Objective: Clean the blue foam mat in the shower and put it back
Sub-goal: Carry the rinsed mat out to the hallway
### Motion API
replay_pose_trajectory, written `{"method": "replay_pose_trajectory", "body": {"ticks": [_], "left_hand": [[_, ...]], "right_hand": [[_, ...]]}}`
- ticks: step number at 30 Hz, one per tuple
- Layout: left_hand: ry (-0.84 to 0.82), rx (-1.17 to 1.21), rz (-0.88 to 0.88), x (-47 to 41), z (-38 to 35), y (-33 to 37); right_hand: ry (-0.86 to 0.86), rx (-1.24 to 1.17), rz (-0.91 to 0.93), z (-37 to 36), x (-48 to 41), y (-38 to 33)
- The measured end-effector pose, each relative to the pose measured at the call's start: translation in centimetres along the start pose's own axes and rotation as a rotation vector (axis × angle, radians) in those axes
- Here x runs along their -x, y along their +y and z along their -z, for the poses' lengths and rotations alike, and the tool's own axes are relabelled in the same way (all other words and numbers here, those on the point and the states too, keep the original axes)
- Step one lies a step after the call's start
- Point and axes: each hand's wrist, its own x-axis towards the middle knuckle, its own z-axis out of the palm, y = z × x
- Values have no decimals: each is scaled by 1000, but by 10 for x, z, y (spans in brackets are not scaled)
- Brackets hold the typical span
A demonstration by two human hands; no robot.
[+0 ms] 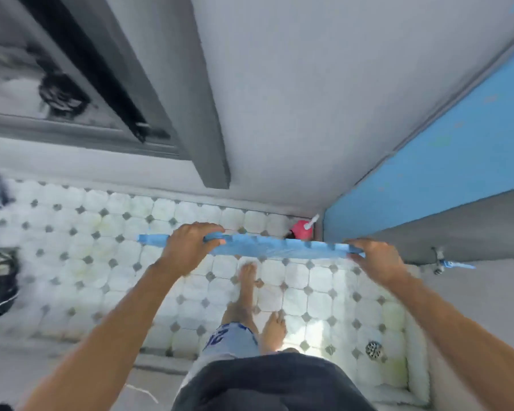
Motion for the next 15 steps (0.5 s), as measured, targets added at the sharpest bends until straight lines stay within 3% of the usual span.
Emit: {"method": "replay_pose_trajectory", "body": {"ticks": [9, 15], "left_hand": [[391, 212, 579, 194, 30, -190], [589, 332, 782, 249, 2, -268]], "right_hand": [[-160, 243, 620, -23, -78, -303], [-322, 520, 865, -58, -113, -459]]}}
